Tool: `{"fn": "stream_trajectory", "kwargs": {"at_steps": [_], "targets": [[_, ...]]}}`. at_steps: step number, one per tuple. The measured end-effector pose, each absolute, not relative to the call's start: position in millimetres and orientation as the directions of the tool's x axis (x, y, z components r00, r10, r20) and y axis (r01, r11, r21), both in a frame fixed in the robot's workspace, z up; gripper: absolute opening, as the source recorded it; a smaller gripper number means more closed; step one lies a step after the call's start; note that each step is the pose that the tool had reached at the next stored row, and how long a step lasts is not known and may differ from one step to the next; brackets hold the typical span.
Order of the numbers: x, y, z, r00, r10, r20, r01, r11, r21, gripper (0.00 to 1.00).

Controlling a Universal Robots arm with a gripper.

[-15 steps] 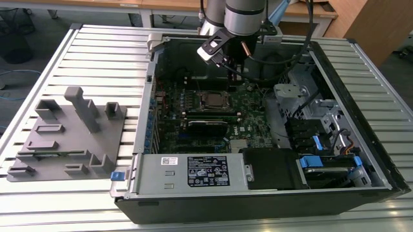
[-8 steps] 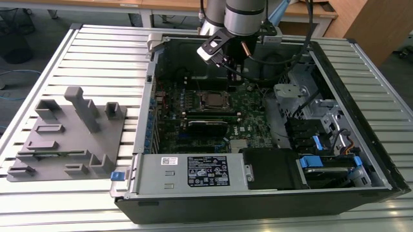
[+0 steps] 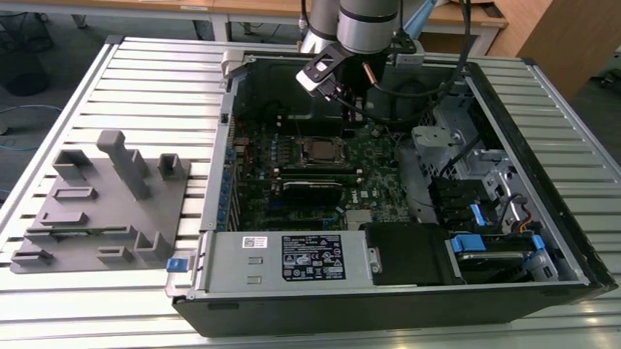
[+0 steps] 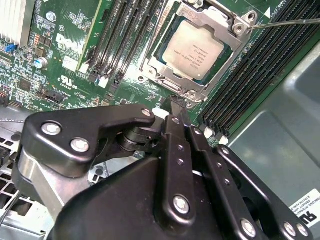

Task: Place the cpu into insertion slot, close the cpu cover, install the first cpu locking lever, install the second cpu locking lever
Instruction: 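Close the cpu cover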

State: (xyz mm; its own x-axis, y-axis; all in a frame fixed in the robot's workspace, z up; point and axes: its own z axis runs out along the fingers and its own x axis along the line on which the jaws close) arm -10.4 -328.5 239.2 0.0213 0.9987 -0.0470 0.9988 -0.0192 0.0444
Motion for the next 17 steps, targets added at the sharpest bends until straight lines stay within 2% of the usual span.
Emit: {"fn": "stream_trajectory", "kwargs": {"at_steps": [17], "targets": [[-35.0,-326.7,237.3,0.022,0.999,-0.047,0.999,-0.02,0.044,0.11]]}}
